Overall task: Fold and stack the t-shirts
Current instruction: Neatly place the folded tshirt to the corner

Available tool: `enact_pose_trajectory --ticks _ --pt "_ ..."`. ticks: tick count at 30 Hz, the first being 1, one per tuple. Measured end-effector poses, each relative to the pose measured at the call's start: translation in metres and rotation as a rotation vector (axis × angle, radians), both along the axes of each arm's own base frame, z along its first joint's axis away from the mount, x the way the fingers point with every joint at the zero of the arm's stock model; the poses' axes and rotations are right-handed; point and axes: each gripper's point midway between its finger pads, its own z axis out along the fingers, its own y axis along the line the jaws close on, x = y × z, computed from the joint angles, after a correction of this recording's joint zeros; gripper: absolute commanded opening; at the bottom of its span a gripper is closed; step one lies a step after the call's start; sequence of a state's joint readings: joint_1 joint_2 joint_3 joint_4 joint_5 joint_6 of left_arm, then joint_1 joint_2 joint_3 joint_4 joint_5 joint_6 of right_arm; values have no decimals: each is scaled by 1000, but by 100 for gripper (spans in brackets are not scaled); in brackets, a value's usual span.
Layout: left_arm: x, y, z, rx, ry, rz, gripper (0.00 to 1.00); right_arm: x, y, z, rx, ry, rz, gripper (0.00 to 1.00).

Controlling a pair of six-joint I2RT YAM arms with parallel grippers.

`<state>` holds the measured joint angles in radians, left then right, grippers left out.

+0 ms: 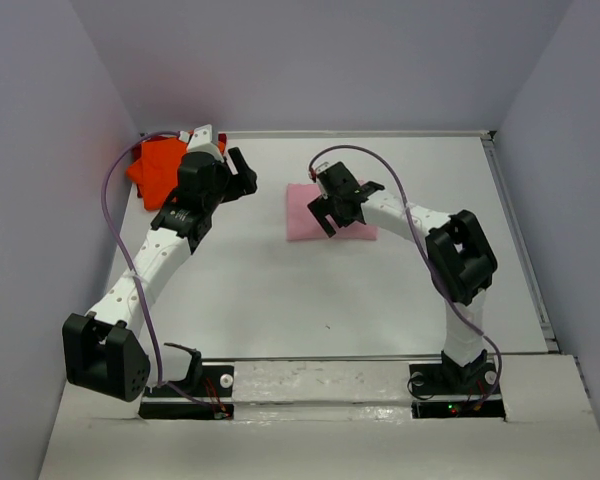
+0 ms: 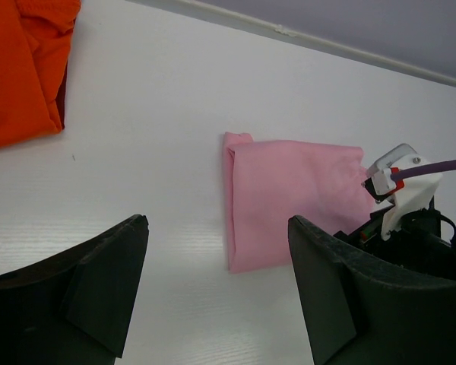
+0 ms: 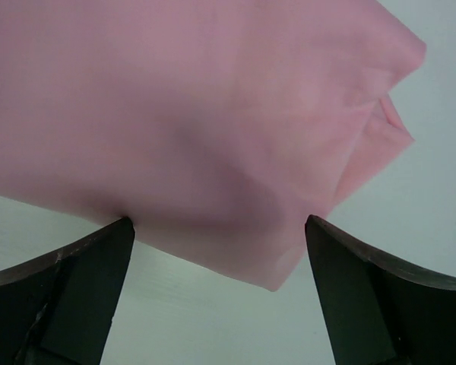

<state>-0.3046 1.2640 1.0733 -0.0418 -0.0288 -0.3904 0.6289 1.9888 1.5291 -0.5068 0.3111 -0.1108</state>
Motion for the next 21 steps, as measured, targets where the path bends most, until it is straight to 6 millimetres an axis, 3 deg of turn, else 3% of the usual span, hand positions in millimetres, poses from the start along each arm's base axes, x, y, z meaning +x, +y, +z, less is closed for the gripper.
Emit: enact_pose_trajectory --ticks 4,7,16,21 --pt "0 -1 -1 -1 4 -5 83 -5 -23 -2 -94 -30 35 100" --pt "1 -2 -4 1 11 -7 83 -16 -24 -1 -132 -50 97 99" --pt "2 -5 -11 -4 30 -29 83 -39 29 0 -136 -132 282 99" --pt "2 -6 -11 -6 32 -33 83 -43 42 -5 -154 -157 326 98"
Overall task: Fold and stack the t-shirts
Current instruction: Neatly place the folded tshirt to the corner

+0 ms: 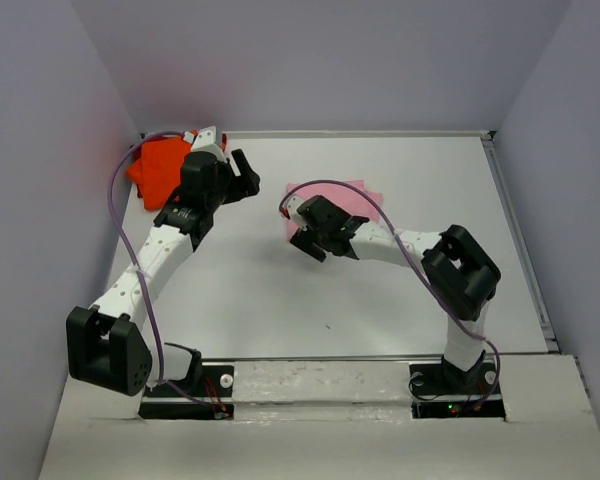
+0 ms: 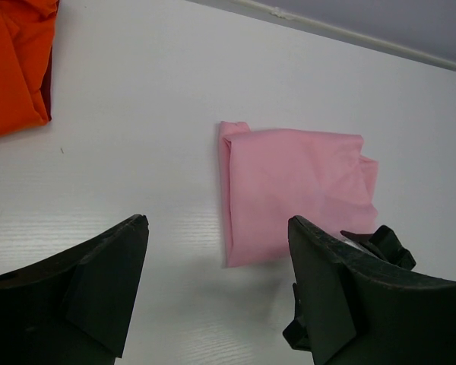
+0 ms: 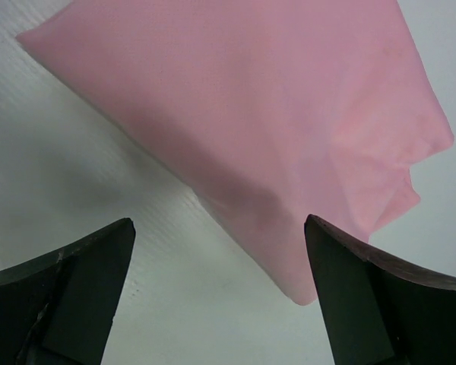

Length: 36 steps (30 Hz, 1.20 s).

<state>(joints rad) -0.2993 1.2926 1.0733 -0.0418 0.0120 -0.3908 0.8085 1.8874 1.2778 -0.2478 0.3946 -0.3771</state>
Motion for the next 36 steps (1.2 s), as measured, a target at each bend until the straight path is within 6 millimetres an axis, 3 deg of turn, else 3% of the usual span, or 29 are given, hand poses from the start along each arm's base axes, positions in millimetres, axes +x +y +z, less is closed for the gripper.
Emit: enact_pose_trajectory --ticks 8,13,18,22,23,29,33,36 --pt "0 -1 0 -2 1 -6 83 22 -10 -20 -69 -44 -39 94" --pt "0 -1 0 -2 1 -6 83 44 -10 -19 -81 -102 -79 90" --pt "0 -1 0 -2 1 -6 83 58 -6 -21 -80 -127 -101 75" --pt "0 -1 0 -2 1 -6 83 59 -7 -26 -83 -115 -96 32" --pt "0 -1 0 -2 1 -5 83 57 -8 -31 -87 -99 -94 0" --pt "4 2 -13 -3 40 34 83 54 -13 -37 -102 -67 -116 0" --pt "13 -6 -49 -58 146 36 86 51 -16 -37 -94 -46 -126 0" --pt "19 -14 -88 -131 268 45 87 46 -18 -36 -92 -24 -127 0"
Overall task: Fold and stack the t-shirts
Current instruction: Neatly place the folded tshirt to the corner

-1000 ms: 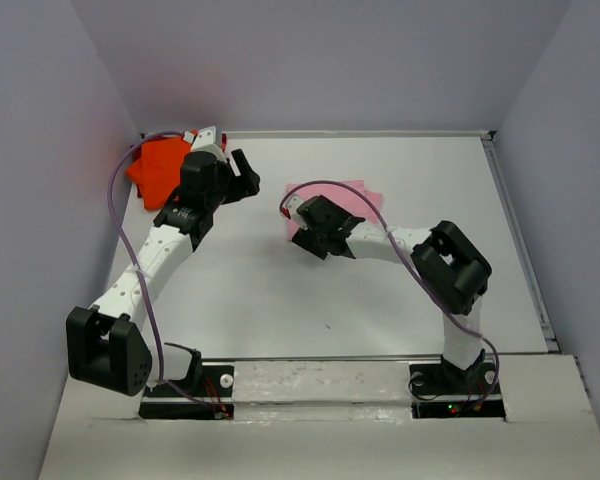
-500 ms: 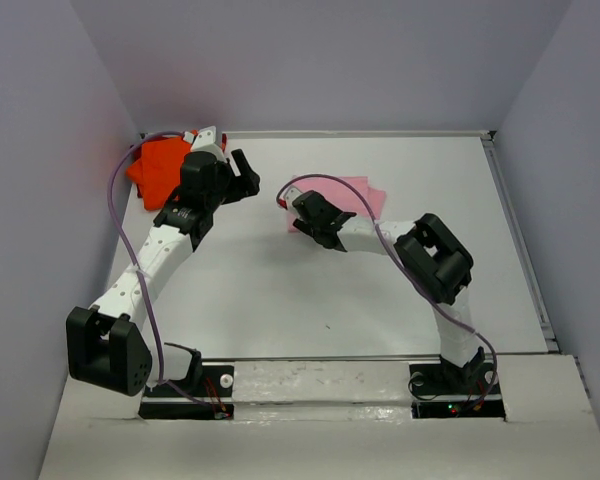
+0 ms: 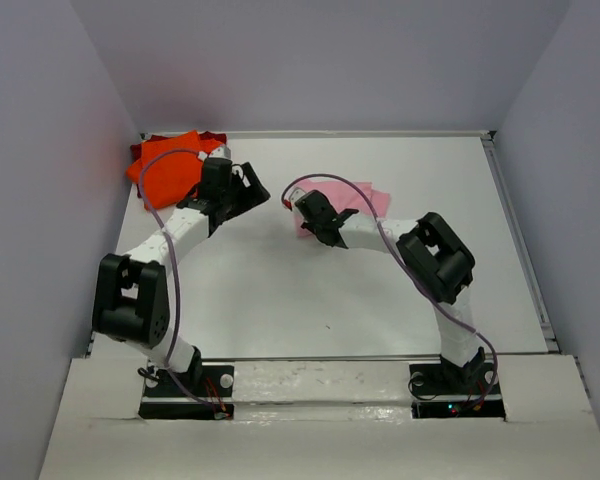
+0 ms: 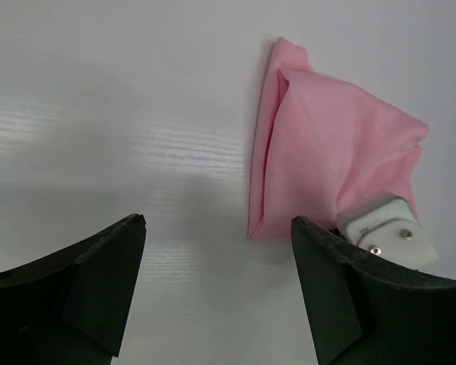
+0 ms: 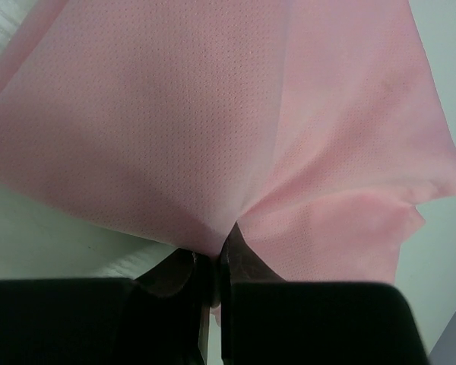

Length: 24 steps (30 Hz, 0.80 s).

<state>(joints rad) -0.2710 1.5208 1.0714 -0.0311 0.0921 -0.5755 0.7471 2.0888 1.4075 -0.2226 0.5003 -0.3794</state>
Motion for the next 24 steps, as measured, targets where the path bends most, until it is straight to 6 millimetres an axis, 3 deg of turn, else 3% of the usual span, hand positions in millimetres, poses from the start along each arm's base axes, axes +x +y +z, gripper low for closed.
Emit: enact_pose_trajectory --ticks 3,7,10,17,21,24 --pt "0 -5 -40 -74 87 8 88 -4 -2 1 2 18 -2 0" --pt "-19 -9 -88 -157 206 33 89 -9 -3 5 10 36 -5 0" --pt "-14 -18 -96 -208 217 32 90 -12 -4 11 22 43 -8 0" --pt "5 -42 -87 -346 160 -1 91 -16 -3 32 63 32 -14 0" --pt "4 -59 -105 -394 208 -17 91 -18 -3 33 72 38 -15 0" --pt "6 -71 -102 -424 207 -34 91 -20 -4 32 69 48 -16 0"
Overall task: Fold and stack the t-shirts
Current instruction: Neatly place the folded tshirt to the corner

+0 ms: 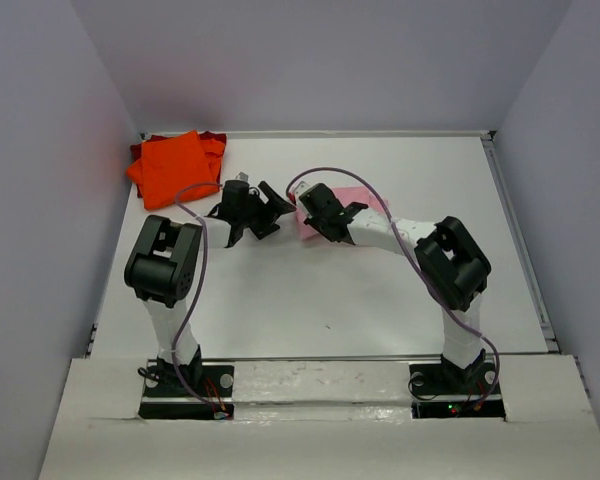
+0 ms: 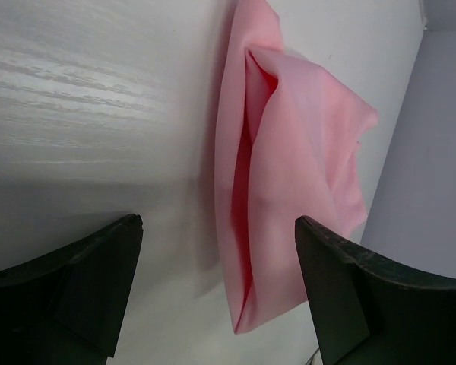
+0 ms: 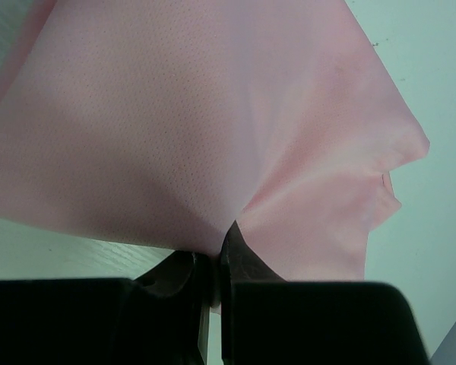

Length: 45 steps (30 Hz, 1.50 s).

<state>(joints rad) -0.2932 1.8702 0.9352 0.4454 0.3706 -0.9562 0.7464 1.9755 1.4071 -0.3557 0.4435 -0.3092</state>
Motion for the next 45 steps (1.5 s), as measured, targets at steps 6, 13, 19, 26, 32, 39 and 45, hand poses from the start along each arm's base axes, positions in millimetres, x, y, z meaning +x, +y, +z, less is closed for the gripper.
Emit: enact_pose_trajectory --ticks 6,13,19,26,32,39,45 --pt "7 -15 -1 -41 0 -4 91 -2 1 -1 6 8 0 0" --pt "15 -28 0 -103 -15 -3 91 -3 1 0 13 13 -2 0" --pt "21 -41 0 -135 -27 -19 91 -5 0 2 15 18 -1 0" --pt "23 -56 0 -148 -37 -44 91 -7 0 5 18 22 1 0" --pt "28 -71 0 -163 -51 -68 91 -7 0 4 18 26 2 0" --pt "29 -89 0 -173 -62 -91 71 -8 0 4 20 31 2 0" --pt "20 -95 -22 -161 -12 -113 8 -10 -2 3 13 39 2 0"
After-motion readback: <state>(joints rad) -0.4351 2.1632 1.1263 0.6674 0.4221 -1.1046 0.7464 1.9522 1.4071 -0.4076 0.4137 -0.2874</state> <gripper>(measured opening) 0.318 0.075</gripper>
